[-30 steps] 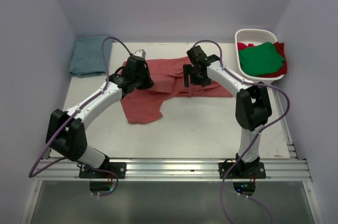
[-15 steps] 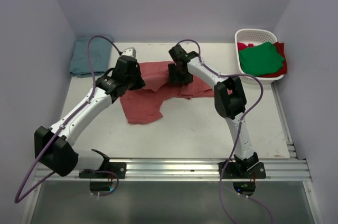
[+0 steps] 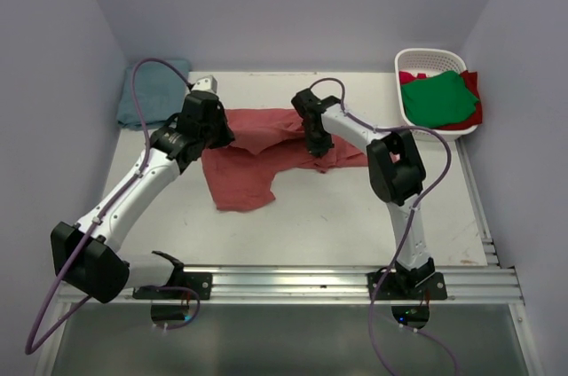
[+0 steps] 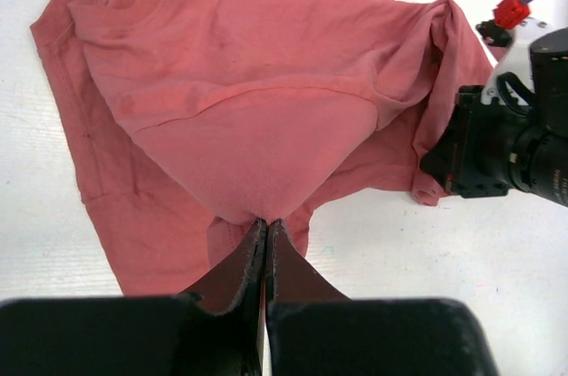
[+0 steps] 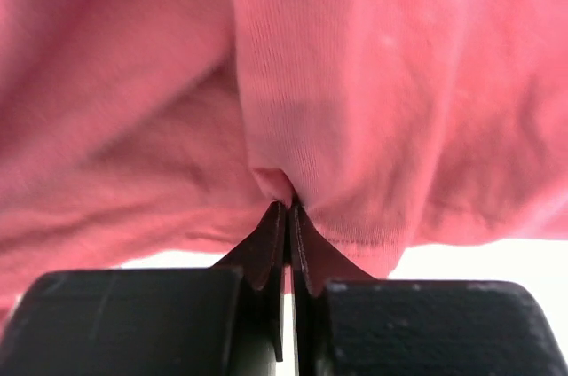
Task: Fold and stack the t-shirts
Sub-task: Flatten out the tshirt
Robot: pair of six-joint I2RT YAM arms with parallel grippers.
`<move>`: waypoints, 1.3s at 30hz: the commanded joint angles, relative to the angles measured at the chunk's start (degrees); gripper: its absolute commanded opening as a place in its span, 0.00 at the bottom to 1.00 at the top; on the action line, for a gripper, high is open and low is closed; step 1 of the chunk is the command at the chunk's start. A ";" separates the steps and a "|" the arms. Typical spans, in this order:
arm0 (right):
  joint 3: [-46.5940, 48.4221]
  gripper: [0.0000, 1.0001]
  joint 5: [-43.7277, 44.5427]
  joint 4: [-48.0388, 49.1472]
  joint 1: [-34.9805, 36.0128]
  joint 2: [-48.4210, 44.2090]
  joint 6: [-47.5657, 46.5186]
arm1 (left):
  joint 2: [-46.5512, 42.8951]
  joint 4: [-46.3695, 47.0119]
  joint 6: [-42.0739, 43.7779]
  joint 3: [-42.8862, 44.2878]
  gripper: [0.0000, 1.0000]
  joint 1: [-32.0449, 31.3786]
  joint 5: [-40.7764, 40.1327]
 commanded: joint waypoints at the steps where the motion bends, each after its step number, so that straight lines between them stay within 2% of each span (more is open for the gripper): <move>1: -0.39 0.00 4.37 -2.41 -0.22 -8.54 0.04 | -1.90 0.28 1.69 1.89 0.00 0.69 -0.06; 8: -5.93 0.00 8.75 -3.98 -0.74 -20.75 0.38 | -3.04 -1.04 3.01 2.06 0.00 1.48 0.20; 11: -6.19 0.00 12.18 -7.24 -4.25 -22.08 2.50 | -4.19 -2.35 3.88 2.41 0.00 2.36 0.29; 15: -4.36 0.00 17.63 -10.13 -11.36 -18.59 3.64 | -6.82 -4.55 5.29 2.85 0.00 3.85 -0.14; 19: -2.07 0.00 14.40 -10.50 -15.42 -13.30 3.29 | -9.63 -7.19 6.87 3.56 0.00 6.75 -1.55; 20: -2.07 0.04 13.43 -9.97 -15.68 -12.60 3.29 | -10.16 -8.15 7.57 3.56 0.00 7.37 -1.82; 21: -1.89 0.14 13.08 -9.01 -16.12 -11.81 3.29 | -11.04 -8.42 7.93 3.64 0.00 7.98 -2.17; 22: -0.67 0.26 13.07 -9.09 -16.21 -9.45 3.55 | -11.39 -8.77 8.19 3.64 0.00 9.12 -2.26; 23: 0.30 0.43 12.64 -10.39 -16.39 -8.38 3.82 | -11.66 -9.38 8.63 3.73 0.00 9.48 -2.61; 26: 0.32 0.62 11.15 -9.45 -16.48 -7.75 4.17 | -11.57 -10.44 9.16 3.91 0.00 10.01 -2.78; 28: -3.71 0.65 8.95 -7.34 -16.30 -10.21 3.73 | -11.57 -10.71 9.16 3.82 0.00 10.10 -2.79; 35: -18.66 0.66 6.49 -1.71 -14.98 -29.53 3.29 | -10.96 -9.83 8.99 2.85 0.00 10.10 -2.00; 39: -24.91 0.64 5.69 -0.30 -14.90 -33.41 3.64 | -10.17 -9.39 8.72 2.68 0.00 10.19 -1.03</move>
